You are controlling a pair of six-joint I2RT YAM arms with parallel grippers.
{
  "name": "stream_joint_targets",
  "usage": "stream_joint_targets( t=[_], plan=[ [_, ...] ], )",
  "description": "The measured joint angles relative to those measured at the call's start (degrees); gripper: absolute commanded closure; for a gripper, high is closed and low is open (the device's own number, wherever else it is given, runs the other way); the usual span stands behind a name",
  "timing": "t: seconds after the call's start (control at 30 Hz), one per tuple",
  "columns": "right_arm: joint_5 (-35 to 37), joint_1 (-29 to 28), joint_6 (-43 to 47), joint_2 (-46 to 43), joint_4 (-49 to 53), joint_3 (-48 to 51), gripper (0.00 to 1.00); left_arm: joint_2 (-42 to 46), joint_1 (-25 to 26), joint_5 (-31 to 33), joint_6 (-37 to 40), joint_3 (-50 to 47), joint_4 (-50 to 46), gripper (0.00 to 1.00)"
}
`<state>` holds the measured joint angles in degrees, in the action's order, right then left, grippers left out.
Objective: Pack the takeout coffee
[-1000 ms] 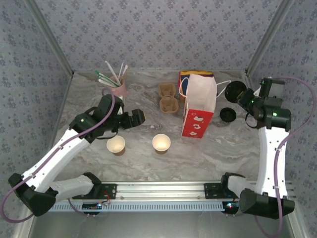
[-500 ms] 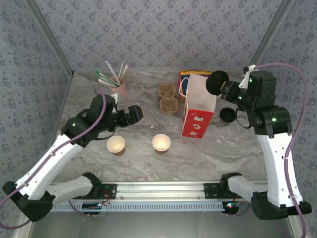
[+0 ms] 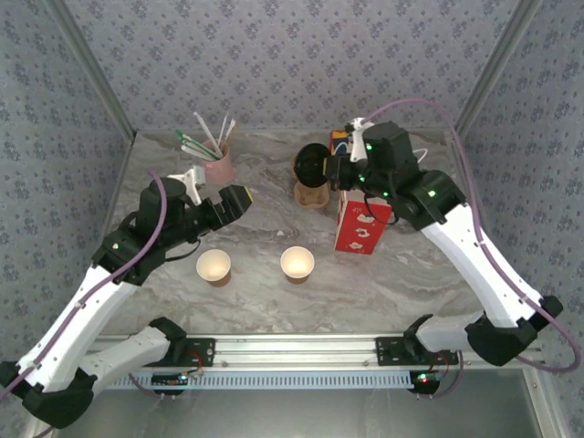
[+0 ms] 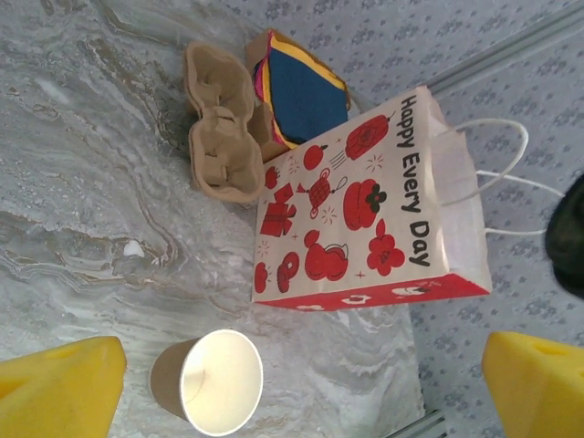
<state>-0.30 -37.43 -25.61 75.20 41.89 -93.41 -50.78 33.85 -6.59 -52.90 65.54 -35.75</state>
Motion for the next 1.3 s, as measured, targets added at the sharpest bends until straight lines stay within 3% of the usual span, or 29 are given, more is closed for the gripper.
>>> stream_joint_targets(
  t=[0.4, 0.67, 0.93, 1.3],
  plan=[
    [-13.18, -1.33, -0.02, 9.49, -9.25, -0.02, 0.91, 3.74, -10.40, -8.24, -6.43, -3.45, 3.32, 0.01],
    [-24.96, -0.07, -0.98, 16.24, -14.23, -1.70, 0.91, 3.48, -19.74, -21.18, -13.38, -6.69, 11.85, 0.03],
    [-34.80, 0.85, -4.94, 19.67, -20.61, -2.82, 0.91, 3.26, -23.80, -28.87, -21.20, -10.03, 22.14, 0.06],
    [-41.90, -0.90, -11.13, 24.15, -28.52, -3.93, 0.91, 0.96, -24.11, -32.61, -29.75, -12.20, 33.81, 0.06]
  ],
)
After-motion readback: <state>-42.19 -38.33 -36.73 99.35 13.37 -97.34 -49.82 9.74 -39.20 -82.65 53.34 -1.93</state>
